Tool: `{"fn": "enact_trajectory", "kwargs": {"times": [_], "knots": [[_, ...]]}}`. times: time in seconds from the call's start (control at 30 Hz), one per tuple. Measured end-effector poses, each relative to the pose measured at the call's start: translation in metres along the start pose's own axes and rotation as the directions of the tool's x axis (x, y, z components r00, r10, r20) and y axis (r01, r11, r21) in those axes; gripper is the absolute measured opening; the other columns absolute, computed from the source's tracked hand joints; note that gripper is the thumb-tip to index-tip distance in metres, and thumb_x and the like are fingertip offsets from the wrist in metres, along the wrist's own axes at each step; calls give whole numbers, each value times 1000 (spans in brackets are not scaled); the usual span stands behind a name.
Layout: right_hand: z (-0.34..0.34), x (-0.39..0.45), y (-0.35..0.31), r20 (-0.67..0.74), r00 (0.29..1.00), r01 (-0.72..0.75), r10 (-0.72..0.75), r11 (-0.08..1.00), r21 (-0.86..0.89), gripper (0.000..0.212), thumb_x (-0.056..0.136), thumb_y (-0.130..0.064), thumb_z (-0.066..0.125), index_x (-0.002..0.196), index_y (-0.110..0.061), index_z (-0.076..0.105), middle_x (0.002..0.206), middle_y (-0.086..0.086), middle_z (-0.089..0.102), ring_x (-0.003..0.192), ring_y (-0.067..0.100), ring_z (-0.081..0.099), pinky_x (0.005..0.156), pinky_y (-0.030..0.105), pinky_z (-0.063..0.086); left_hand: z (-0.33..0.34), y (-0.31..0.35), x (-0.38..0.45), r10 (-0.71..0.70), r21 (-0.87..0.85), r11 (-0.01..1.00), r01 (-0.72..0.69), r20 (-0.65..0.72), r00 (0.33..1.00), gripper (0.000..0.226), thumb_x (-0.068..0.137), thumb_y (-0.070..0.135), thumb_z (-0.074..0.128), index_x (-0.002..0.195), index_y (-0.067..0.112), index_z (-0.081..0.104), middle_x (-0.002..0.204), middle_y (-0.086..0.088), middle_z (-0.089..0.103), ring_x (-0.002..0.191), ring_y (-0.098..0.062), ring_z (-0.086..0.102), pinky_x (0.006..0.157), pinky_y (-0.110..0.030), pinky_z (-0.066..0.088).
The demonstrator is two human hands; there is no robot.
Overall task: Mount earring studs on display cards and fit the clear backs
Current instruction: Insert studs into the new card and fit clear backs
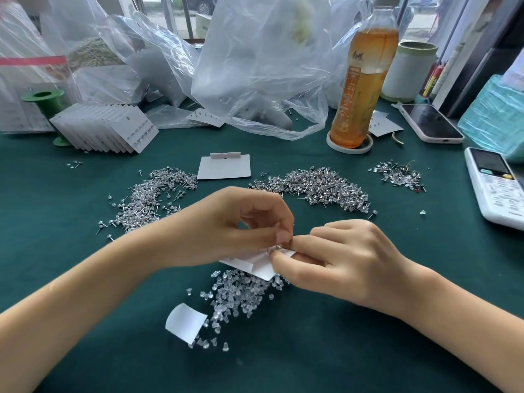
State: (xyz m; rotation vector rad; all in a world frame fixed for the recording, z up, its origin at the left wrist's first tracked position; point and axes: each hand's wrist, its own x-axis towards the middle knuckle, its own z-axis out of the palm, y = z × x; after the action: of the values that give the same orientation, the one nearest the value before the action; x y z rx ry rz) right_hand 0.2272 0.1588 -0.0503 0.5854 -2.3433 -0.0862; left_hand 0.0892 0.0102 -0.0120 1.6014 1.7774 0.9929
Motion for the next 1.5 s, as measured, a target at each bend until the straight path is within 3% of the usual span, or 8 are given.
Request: {"fn": "enact_trajectory", "kwargs": {"times": [0.33, 0.57, 0.67, 0.87, 0.93, 1.07, 1.3, 1.5], "knots": [[0, -1, -1, 39, 999, 2, -2, 1000, 9, 19, 80, 2, 67, 87, -15, 74, 61, 5, 61, 45, 21, 37, 38, 28, 38, -2, 0, -1, -19, 82, 997, 16, 42, 999, 4, 90, 19, 62, 90, 17, 65, 84, 3, 67, 80, -15, 63, 77, -27, 50], [1, -1, -1, 81, 996, -24, 22, 1000, 18, 16, 86, 0, 63, 89, -13, 73, 62, 3, 60, 46, 21, 36, 39, 28, 37, 1, -1, -2, -49, 85, 995, 47, 29, 998, 3, 89, 16, 63, 90, 17, 66, 83, 1, 68, 79, -17, 63, 76, -25, 50], [0, -3, 1, 121, 992, -43, 37, 998, 54, 18, 86, 2, 62, 93, -12, 72, 65, 4, 61, 47, 23, 38, 40, 29, 38, 2, -1, -2, -49, 97, 994, 48, 9, 999, 4, 90, 15, 62, 90, 17, 65, 82, 3, 68, 79, -14, 62, 71, -17, 46], [1, -2, 4, 178, 983, -67, 49, 993, 97, 21, 95, -5, 53, 104, -11, 72, 80, 4, 69, 53, 23, 46, 45, 32, 45, -1, -1, -2, -58, 110, 992, 61, -24, 998, 4, 90, 14, 62, 89, 17, 65, 82, 4, 67, 80, -12, 62, 71, -14, 44], [0, -1, 4, 171, 984, -67, 51, 994, 89, 25, 96, -3, 49, 103, -12, 72, 79, 4, 69, 53, 23, 45, 45, 31, 43, -2, -2, -2, -61, 108, 992, 64, -35, 998, 4, 89, 15, 63, 90, 16, 66, 82, 4, 68, 80, -13, 63, 74, -20, 47], [0, -1, 2, 139, 990, -37, 31, 999, 37, 22, 89, 0, 60, 100, -14, 72, 78, 3, 69, 51, 21, 45, 46, 27, 41, -2, -3, -3, -65, 90, 993, 70, -48, 997, 5, 88, 17, 64, 90, 15, 68, 84, 5, 70, 81, -15, 65, 78, -30, 51], [4, 0, 1, 103, 995, 7, -5, 1000, -18, 22, 87, 1, 61, 95, -15, 74, 78, 3, 69, 49, 19, 44, 45, 27, 44, -1, -2, -5, -43, 133, 990, 52, -69, 997, 4, 86, 14, 66, 88, 14, 69, 80, 11, 70, 77, -5, 65, 73, -12, 46], [3, -1, -2, 101, 995, 22, -17, 999, -43, 24, 83, 2, 64, 95, -16, 73, 73, 2, 67, 48, 19, 42, 44, 29, 43, 0, -2, -7, -48, 150, 987, 57, -60, 997, 3, 86, 15, 67, 86, 17, 69, 80, 10, 70, 78, -5, 64, 74, -10, 45]]}}
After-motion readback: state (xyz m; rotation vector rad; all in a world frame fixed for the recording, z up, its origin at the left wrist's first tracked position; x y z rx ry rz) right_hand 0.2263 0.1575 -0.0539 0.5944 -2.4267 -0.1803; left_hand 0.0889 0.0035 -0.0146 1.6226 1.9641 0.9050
